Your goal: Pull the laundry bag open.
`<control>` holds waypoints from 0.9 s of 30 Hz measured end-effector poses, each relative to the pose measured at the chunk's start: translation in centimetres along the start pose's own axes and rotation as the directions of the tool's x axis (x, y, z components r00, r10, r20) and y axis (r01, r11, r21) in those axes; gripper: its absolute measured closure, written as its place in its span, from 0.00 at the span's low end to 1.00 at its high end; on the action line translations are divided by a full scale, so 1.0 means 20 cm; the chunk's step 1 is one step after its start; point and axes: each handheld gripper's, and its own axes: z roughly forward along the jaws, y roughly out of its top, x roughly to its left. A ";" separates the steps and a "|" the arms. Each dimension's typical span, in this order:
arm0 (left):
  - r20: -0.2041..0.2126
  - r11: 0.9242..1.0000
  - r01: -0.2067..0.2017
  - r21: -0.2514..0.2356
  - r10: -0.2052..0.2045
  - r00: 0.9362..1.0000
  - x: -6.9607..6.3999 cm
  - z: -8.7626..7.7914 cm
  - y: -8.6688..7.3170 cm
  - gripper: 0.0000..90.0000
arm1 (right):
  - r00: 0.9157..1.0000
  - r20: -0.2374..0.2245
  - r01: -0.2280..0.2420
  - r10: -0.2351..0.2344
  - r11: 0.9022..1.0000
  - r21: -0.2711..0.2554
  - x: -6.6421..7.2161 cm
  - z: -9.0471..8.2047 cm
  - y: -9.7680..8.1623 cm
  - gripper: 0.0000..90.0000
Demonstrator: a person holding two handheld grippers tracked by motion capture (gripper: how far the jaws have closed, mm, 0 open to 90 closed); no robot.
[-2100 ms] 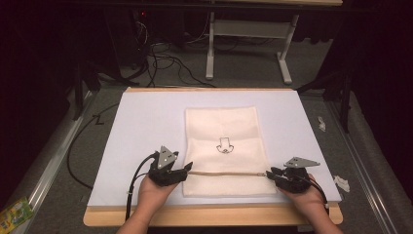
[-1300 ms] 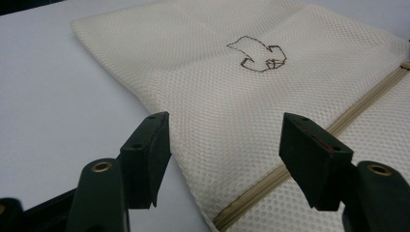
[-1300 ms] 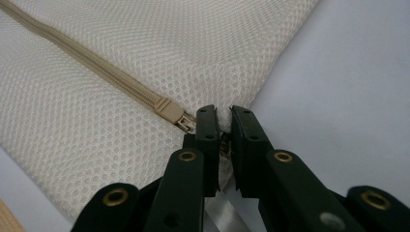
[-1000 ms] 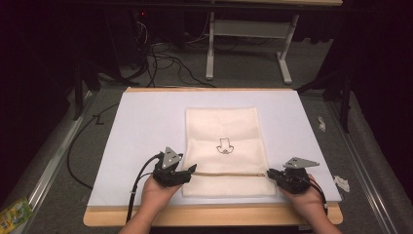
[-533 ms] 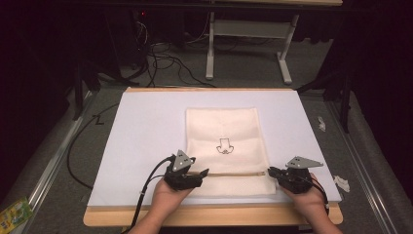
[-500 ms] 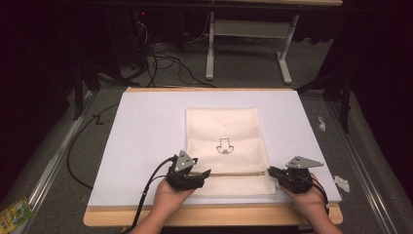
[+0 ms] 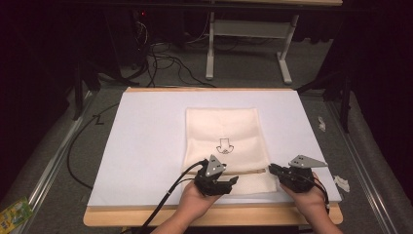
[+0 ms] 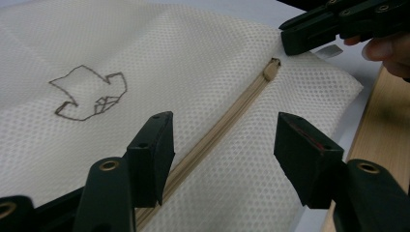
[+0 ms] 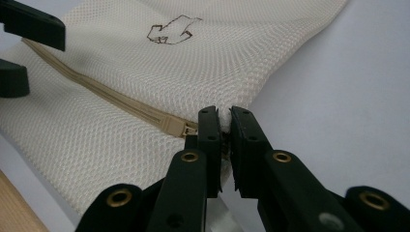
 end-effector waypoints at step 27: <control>0.119 0.998 0.031 0.046 -0.037 0.992 -0.14 0.37 0.13 0.80 | 0.999 -0.041 0.005 -0.007 0.998 -0.063 0.00 -0.04 0.02 0.94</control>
